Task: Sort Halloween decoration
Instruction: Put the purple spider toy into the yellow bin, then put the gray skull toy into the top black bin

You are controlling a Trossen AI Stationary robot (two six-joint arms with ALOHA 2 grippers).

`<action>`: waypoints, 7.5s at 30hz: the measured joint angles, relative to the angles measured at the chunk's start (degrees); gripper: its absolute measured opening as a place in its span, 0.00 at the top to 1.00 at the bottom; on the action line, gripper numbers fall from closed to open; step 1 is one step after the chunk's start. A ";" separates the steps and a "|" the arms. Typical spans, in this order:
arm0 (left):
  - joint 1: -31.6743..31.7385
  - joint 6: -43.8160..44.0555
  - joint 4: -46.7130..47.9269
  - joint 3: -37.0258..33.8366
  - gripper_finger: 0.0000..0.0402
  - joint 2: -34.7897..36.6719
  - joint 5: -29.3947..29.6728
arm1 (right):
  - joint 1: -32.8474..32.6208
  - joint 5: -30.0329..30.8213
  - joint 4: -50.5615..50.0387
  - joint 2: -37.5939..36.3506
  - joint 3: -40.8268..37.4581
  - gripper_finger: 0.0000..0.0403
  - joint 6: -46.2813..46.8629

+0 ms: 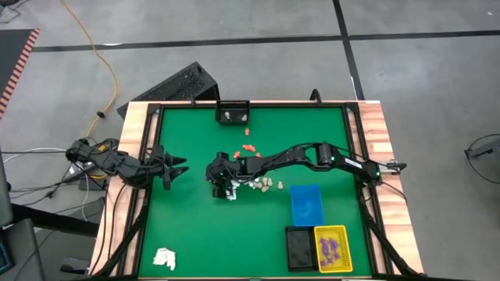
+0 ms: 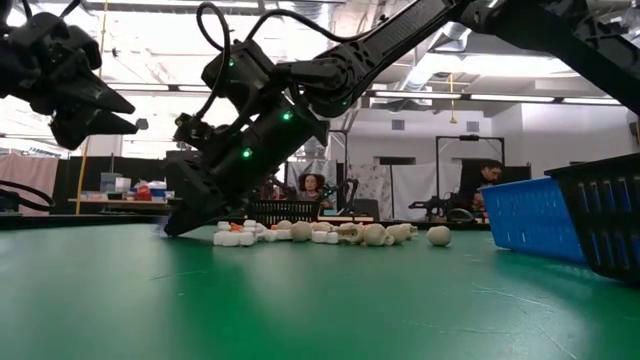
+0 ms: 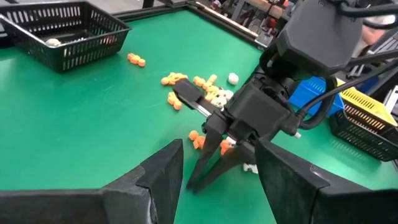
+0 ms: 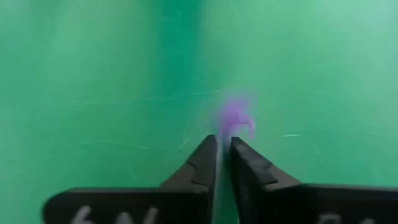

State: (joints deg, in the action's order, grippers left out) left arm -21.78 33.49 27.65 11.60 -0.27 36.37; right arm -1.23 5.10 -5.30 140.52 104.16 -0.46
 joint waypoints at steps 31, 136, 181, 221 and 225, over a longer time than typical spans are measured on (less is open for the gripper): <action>0.00 0.41 0.31 0.00 0.53 0.00 0.34 | 3.24 2.13 17.09 -2.25 -0.39 0.40 -1.05; 0.02 3.85 -1.74 0.04 0.53 0.00 1.49 | -26.43 12.69 -57.73 -53.24 0.31 1.00 26.53; 0.00 6.65 -1.70 0.02 0.53 0.02 5.92 | -57.09 -2.12 -43.21 -56.80 -41.00 1.00 95.47; 0.01 6.86 -1.67 0.00 0.53 0.02 6.23 | -55.03 -10.11 -38.73 -59.90 -46.38 0.50 95.53; 0.00 6.87 -1.66 0.00 0.53 0.02 6.04 | -53.64 -9.62 -38.74 -64.69 -46.38 0.52 94.52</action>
State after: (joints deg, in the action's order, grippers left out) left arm -21.78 40.36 26.00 11.60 -0.25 42.41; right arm -54.87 -4.51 -44.04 75.83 57.78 94.06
